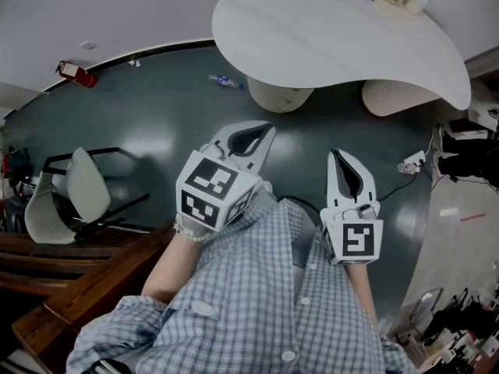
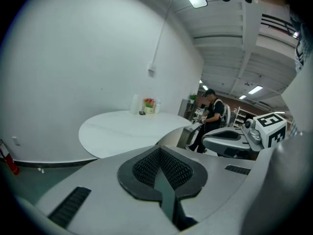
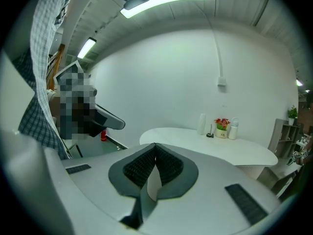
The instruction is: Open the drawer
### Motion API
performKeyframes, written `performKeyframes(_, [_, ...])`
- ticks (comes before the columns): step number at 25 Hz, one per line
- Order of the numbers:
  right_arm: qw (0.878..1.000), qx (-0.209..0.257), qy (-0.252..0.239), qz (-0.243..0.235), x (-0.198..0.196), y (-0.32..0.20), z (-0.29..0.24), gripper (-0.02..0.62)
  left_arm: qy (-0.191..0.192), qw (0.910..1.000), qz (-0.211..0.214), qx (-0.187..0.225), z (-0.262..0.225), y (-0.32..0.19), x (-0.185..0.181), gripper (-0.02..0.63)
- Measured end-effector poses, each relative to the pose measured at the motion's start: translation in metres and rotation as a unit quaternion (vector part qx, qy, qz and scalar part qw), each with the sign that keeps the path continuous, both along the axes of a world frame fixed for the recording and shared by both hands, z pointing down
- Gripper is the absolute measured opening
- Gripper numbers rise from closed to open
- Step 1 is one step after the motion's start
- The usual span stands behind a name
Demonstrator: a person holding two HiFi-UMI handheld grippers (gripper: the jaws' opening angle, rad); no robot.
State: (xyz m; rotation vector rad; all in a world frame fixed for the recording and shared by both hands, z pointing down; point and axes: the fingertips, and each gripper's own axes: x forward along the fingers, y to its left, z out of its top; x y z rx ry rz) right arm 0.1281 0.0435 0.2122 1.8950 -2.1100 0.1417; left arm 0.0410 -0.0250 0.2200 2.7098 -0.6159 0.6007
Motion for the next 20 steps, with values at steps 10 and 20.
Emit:
performKeyframes(10, [0.999, -0.003, 0.035, -0.031, -0.008, -0.039, 0.015, 0.008, -0.002, 0.9985, -0.054, -0.009, 0.013, -0.03, -0.025, -0.003])
performKeyframes(20, [0.99, -0.027, 0.058, -0.124, -0.022, -0.076, 0.053, 0.008, -0.001, 0.9919, -0.125, -0.025, 0.043, -0.05, -0.043, -0.003])
